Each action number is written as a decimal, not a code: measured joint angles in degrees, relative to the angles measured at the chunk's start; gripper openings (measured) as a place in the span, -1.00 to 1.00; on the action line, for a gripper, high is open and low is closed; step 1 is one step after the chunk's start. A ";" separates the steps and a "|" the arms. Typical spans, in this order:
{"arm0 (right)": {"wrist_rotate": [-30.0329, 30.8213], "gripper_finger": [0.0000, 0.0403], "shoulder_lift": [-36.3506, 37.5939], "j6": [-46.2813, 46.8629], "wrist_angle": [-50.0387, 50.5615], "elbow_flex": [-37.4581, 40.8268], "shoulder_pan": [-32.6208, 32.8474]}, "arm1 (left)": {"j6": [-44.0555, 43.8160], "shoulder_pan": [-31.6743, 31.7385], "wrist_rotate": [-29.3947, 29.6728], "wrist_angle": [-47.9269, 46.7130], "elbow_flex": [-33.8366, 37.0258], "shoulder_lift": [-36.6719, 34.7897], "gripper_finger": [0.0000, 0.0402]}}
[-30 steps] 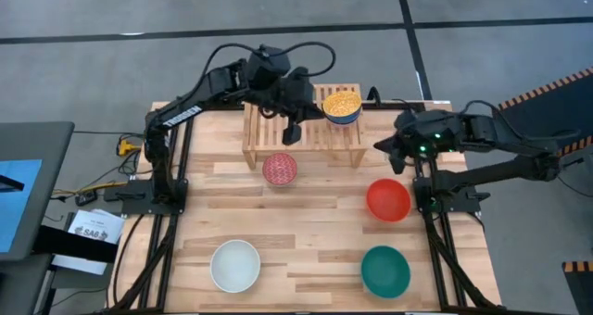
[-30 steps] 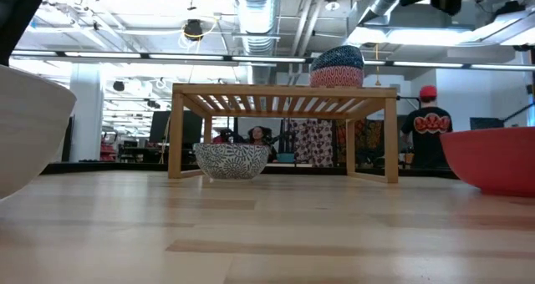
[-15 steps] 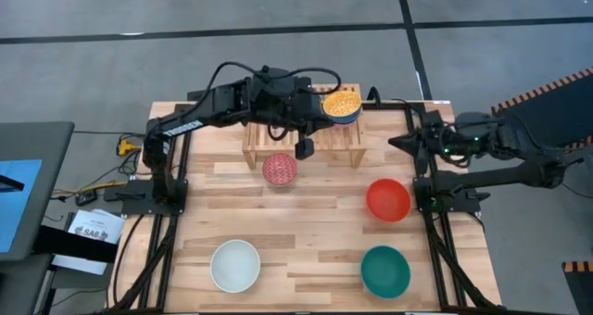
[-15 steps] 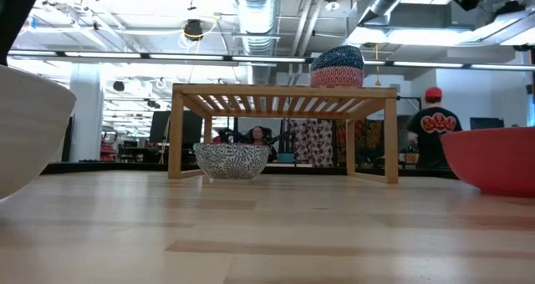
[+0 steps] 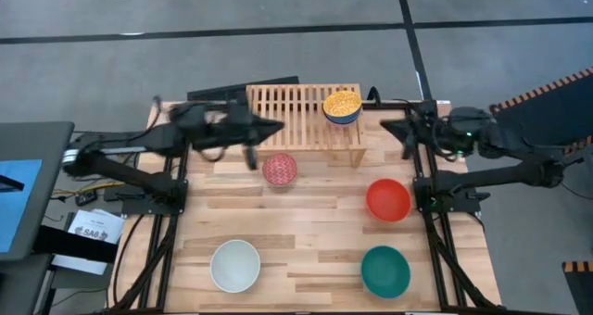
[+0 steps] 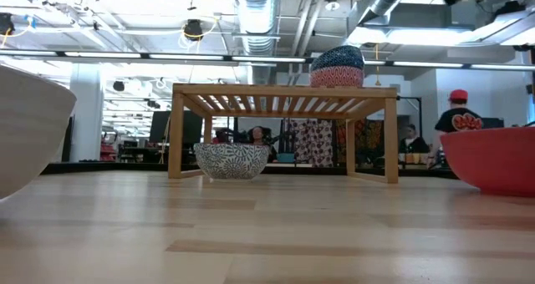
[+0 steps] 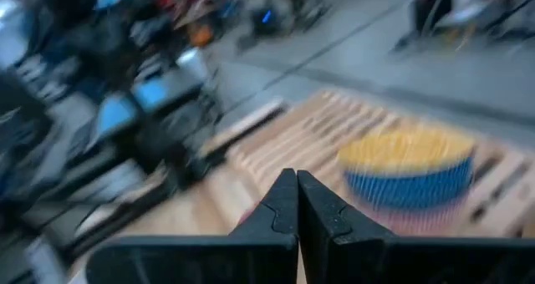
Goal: Place and stack bowls onto a shelf
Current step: Stack the small yellow bowl on top of the other small blue bowl on the shelf
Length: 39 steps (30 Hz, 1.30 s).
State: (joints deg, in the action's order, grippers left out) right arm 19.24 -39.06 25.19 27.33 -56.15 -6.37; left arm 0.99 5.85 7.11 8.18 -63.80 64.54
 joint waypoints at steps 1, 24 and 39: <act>0.83 -0.92 -1.79 -1.18 -2.15 -0.02 -0.53 | -0.05 0.07 0.12 1.78 3.24 -2.99 -1.00; 3.29 -0.92 -24.01 1.77 -12.46 0.01 -14.07 | 1.29 0.17 -0.43 -1.55 16.49 -25.14 -1.00; 3.28 -0.92 -25.05 -0.39 -7.71 -0.04 -14.05 | -0.34 0.17 1.53 -1.65 16.49 -25.06 -1.00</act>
State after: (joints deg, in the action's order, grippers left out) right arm 22.52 -64.12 24.80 19.62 -56.18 -20.43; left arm 0.66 6.02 8.64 6.54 -47.31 39.48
